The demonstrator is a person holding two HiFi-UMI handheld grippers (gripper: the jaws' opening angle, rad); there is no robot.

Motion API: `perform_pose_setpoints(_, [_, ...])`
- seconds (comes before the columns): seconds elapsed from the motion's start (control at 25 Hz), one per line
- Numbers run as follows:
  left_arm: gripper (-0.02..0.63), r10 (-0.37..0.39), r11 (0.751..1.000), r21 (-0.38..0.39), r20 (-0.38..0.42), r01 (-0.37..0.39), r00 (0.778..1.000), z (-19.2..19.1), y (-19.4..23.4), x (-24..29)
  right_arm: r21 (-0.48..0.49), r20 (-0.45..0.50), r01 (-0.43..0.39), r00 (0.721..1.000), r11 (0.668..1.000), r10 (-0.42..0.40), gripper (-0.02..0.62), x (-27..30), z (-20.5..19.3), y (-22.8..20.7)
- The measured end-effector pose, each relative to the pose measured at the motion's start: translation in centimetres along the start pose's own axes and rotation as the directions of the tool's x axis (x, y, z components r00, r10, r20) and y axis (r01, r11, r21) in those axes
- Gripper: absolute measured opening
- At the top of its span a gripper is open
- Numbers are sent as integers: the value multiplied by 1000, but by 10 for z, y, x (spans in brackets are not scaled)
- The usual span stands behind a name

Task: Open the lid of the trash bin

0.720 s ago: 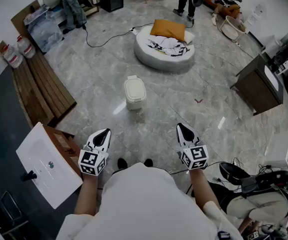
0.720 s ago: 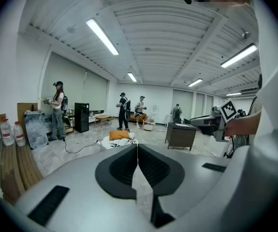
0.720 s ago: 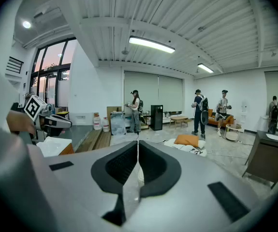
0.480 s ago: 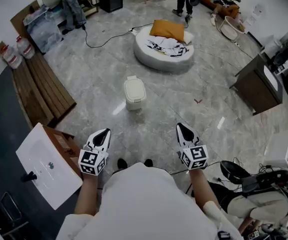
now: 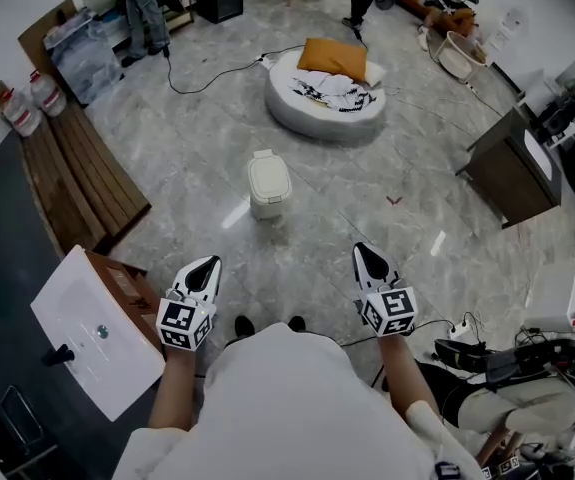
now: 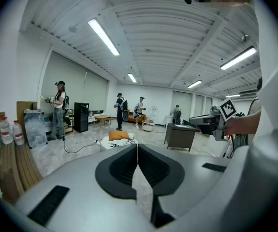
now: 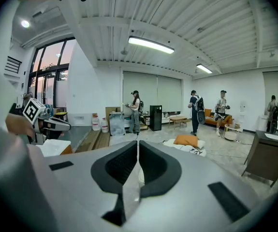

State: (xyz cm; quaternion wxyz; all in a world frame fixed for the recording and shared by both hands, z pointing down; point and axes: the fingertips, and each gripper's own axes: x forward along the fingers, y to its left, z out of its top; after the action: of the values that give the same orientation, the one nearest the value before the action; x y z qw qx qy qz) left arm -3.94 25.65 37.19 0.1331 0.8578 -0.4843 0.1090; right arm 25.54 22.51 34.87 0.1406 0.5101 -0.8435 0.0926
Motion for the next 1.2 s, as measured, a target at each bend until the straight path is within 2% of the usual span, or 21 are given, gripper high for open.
perform_pose_setpoints(0.24, [18,-20,1000,-6,-11,20,1000,-8,12,-10,-12,-25,7,1000,1000,-7,35,6,-1,15])
perform_pose_setpoints(0.72, [18,-85,995,42,-24,86,996,-16,34,-26,-3,-40,38,998,999,-38,35,15,-3,56])
perform_pose_setpoints(1.0, [18,-78,997,10,-23,78,997,-24,52,-32,-14,-50,42,998,999,-43,35,17,-3,78])
perform_pose_setpoints(1.2, [18,-66,998,-6,-24,66,998,-29,62,-33,-10,-65,58,996,998,-58,35,19,-6,76])
